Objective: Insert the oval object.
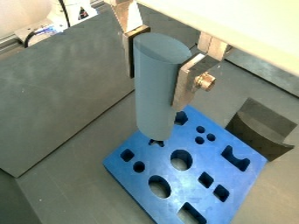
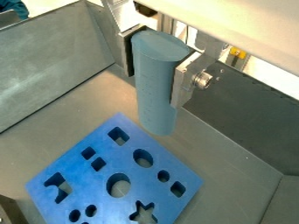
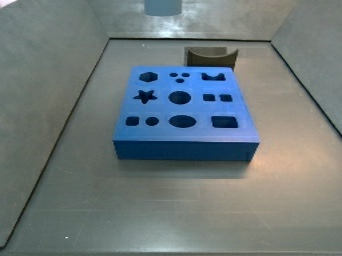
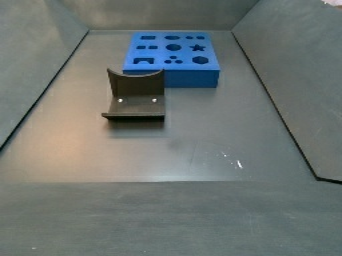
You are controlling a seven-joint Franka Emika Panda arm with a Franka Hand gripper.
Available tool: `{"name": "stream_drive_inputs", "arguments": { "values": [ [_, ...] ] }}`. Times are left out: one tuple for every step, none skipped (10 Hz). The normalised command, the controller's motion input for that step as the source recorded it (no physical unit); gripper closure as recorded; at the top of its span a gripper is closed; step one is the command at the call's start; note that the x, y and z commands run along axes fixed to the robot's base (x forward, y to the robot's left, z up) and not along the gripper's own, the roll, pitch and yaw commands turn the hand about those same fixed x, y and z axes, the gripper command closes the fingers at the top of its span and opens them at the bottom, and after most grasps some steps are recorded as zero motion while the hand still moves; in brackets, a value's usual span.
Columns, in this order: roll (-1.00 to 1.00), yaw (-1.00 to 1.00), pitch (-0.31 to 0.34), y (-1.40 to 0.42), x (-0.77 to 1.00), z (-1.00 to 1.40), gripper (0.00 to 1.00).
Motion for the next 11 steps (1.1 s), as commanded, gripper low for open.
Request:
{"name": "stream_drive_inputs", "arguments": {
  "values": [
    [0.04,-0.07,-0.039,-0.34,0.68,-1.0,1.0],
    [0.05,-0.07,-0.036,-0.31,0.69,-1.0,1.0],
    [0.07,-0.06,-0.031,-0.29,0.7,-1.0,1.0],
    [0.1,-0.03,-0.021,-0.21,0.7,-1.0,1.0],
    [0.14,0.0,0.0,0.0,0.56,-1.0,1.0],
    [0.15,0.0,0.0,0.01,0.45,-1.0,1.0],
    [0.18,0.02,-0.004,0.19,0.19,-0.99,1.0],
    [0.17,0.0,0.0,0.19,0.21,-0.99,1.0],
    [0.28,0.0,0.006,0.3,0.1,-0.72,1.0],
    [0.29,0.0,0.0,0.0,-0.21,-0.27,1.0],
    [0.12,0.0,0.033,0.0,-0.04,-0.58,1.0]
  ]
}}
